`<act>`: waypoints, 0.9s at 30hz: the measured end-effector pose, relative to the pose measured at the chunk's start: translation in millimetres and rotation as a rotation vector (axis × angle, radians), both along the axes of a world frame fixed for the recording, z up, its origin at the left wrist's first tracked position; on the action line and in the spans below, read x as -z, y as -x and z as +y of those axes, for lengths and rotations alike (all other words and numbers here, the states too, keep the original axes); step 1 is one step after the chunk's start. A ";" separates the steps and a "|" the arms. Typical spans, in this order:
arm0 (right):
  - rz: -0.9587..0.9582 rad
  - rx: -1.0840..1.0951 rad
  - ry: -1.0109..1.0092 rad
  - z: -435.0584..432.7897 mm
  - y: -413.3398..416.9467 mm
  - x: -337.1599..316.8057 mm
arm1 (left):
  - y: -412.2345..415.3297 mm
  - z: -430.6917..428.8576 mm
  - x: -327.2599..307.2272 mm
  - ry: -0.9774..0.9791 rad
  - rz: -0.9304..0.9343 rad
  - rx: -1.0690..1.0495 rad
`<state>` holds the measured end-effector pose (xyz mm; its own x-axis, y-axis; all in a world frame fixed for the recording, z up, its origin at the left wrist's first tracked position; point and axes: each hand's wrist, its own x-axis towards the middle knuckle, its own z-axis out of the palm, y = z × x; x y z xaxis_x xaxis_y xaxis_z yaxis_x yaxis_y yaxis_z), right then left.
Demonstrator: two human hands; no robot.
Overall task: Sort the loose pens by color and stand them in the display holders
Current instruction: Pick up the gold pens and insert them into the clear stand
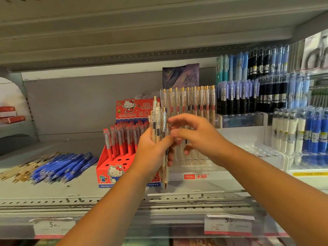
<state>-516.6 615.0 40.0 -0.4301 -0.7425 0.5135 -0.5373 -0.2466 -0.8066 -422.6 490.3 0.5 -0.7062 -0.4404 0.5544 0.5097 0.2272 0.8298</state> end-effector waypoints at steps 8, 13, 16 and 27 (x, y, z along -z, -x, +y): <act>-0.116 0.031 0.029 -7.1 -1.6 3.7 | 0.7 5.8 -1.4 0.018 -0.043 -0.030; -0.149 0.045 0.043 -4.3 4.0 6.9 | 2.3 4.6 0.3 0.055 -0.089 -0.046; -0.209 0.013 -0.011 -1.9 8.3 5.7 | 2.2 4.8 0.4 0.061 -0.103 -0.028; -0.363 -0.080 0.230 17.0 25.5 -2.0 | -0.7 6.0 -2.9 -0.122 -0.103 0.043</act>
